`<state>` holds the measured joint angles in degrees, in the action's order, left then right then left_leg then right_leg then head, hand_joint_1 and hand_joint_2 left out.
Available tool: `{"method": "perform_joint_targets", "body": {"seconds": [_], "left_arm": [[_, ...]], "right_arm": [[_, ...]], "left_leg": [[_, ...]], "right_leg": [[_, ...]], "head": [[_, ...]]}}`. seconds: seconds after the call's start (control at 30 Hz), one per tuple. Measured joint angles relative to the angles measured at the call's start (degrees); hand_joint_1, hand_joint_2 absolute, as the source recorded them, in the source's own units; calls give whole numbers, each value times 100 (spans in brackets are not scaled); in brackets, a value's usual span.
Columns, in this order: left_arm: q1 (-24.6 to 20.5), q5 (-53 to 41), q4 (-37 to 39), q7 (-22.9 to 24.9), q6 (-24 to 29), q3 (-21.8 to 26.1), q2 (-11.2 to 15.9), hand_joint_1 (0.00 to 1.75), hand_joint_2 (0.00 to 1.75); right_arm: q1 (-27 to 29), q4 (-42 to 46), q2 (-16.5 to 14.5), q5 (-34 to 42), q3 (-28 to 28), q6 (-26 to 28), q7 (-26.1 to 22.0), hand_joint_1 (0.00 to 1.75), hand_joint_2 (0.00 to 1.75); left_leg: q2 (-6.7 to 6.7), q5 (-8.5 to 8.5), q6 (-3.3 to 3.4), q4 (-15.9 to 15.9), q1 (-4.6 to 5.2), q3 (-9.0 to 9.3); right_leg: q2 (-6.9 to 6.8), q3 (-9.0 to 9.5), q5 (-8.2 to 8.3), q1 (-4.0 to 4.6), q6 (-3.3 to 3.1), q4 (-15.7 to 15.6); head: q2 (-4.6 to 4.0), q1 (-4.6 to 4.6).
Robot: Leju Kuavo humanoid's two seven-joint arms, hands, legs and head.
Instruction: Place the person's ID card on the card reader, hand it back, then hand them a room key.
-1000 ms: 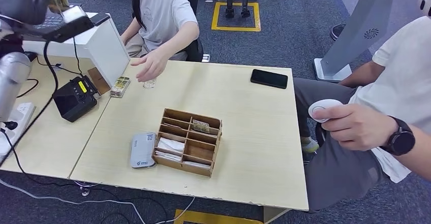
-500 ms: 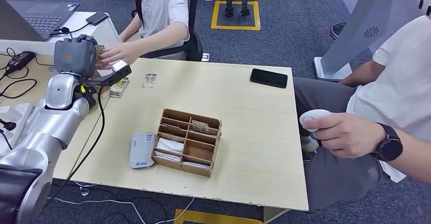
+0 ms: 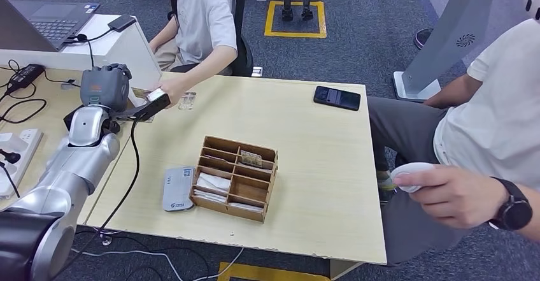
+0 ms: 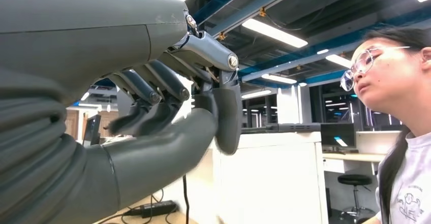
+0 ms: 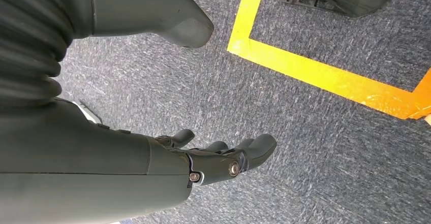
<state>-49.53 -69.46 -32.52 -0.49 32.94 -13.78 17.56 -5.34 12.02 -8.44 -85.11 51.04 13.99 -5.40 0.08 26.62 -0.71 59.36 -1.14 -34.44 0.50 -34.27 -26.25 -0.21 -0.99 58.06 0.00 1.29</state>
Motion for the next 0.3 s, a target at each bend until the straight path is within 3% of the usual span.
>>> {"method": "perform_joint_targets", "body": {"seconds": [0.03, 0.17, 0.3], "left_arm": [[0, -5, 13, -17, 5, 16, -6, 42, 175], [0, -36, 43, -51, 24, 84, -17, 0, 175], [6, -73, 68, -114, 61, 140, -14, 0, 175]], "right_arm": [[0, 0, 1, 0, 0, 0, -4, 0, 175], [1, 0, 0, -1, 0, 0, -11, 0, 175], [0, 0, 1, 1, 1, 1, -11, 0, 175]], "left_leg": [[0, 0, 0, 0, 0, 0], [0, 0, 0, 0, 0, 0], [-1, 0, 0, -1, 0, -2]], "right_leg": [[0, 0, 0, 0, 0, 0], [0, 0, 0, 0, 0, 0], [-1, 1, 0, 0, 0, 2]], "head": [[0, -1], [0, 0], [0, -1]]}}
